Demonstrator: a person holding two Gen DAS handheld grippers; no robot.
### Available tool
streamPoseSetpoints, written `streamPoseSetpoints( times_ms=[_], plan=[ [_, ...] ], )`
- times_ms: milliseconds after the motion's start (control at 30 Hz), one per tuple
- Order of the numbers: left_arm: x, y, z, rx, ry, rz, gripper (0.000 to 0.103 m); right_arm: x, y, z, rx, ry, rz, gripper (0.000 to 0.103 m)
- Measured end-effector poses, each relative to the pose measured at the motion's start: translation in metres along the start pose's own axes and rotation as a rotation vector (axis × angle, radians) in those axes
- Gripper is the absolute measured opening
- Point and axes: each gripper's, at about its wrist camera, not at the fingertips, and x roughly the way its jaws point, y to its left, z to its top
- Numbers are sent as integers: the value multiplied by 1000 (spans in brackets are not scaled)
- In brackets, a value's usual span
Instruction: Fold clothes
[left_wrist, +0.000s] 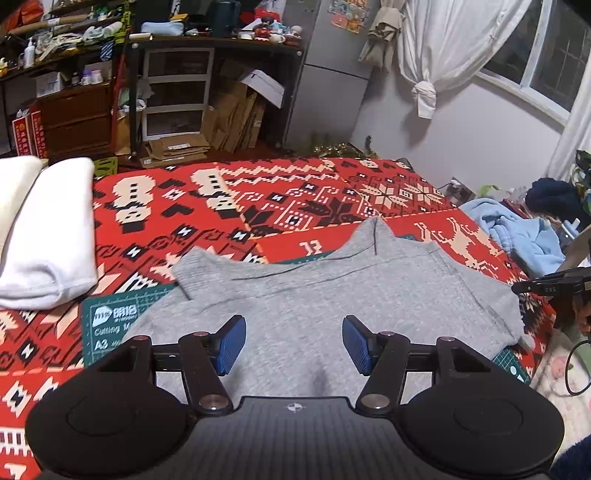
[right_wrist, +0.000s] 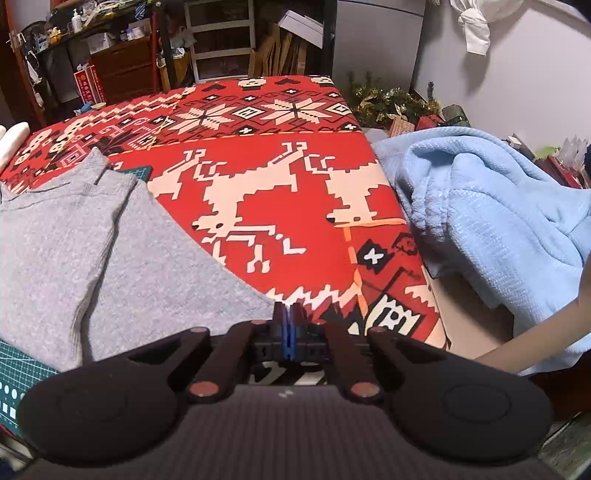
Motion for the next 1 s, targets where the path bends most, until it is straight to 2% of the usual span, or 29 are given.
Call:
streamPoseSetpoints(
  times_ms=[33, 67, 200, 333, 600, 700, 767, 867, 933, 1000],
  plan=[
    [-2, 2, -2, -7, -2, 6, 57, -1, 0, 0, 6, 2, -1, 5],
    [-3, 5, -4, -15, -2, 8, 57, -2, -1, 0, 14, 6, -2, 11],
    [-10, 15, -10, -43, 1, 23, 57, -11, -2, 6, 48, -8, 25, 13],
    [-24, 27, -16, -68, 7, 66, 57, -27, 15, 16, 28, -42, 65, 16],
    [-69, 73, -42, -112, 39, 229, 57, -52, 77, 24, 36, -140, 238, 18],
    [-79, 90, -58, -129, 81, 259, 57, -50, 110, 23, -7, -133, 309, 24],
    [-82, 96, -69, -106, 109, 291, 56, -45, 130, 21, -42, -116, 342, 25],
    [-83, 107, -83, -125, 134, 325, 49, -41, 153, 17, -59, -99, 367, 25],
    [-85, 115, -89, -158, 134, 316, 39, -41, 161, 17, -60, -99, 376, 25],
    [-86, 121, -94, -182, 136, 295, 37, -42, 166, 19, -60, -102, 379, 25]
  ],
)
